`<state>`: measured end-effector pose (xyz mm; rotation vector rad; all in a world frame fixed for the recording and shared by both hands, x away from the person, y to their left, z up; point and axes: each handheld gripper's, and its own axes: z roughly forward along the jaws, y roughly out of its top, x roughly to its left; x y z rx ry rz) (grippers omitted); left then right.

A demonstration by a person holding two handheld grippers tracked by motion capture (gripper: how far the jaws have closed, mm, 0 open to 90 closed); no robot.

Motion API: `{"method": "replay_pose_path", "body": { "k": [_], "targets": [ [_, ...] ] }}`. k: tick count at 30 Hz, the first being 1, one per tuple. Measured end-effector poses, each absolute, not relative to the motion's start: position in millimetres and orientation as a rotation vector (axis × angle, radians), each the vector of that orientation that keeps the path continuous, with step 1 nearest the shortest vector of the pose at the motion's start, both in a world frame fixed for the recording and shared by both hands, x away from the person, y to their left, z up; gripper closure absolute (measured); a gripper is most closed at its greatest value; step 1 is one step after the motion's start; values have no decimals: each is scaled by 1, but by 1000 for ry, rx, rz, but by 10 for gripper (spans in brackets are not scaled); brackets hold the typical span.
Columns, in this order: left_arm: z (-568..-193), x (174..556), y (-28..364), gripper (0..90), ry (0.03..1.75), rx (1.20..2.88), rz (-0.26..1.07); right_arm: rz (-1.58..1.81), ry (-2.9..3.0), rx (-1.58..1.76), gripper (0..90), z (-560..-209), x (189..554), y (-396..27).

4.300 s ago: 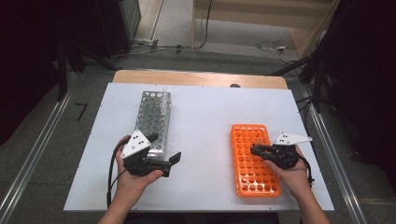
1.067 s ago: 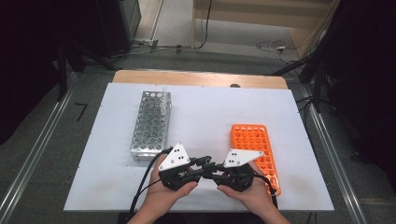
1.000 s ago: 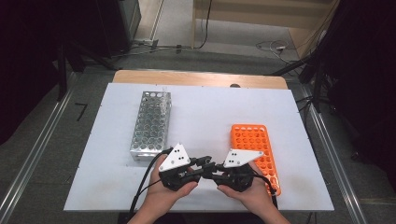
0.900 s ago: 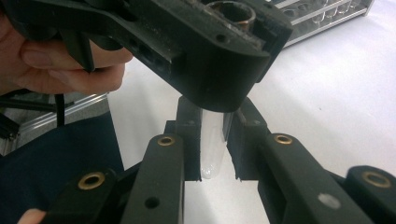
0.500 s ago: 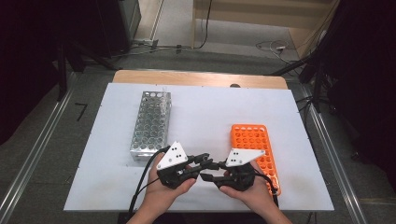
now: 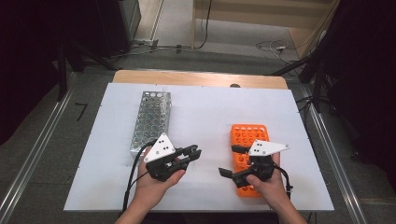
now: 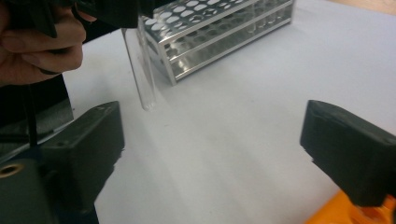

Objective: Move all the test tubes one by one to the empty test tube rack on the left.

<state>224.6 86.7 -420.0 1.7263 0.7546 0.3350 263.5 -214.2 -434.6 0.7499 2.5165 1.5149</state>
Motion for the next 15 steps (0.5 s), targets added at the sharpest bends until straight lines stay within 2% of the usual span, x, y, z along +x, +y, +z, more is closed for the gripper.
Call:
{"method": "replay_pose_path", "body": {
  "k": [15],
  "targets": [
    [-402,254,119,759,829,1702,446,1465,2391,904,0,-436,275,-277]
  ]
}}
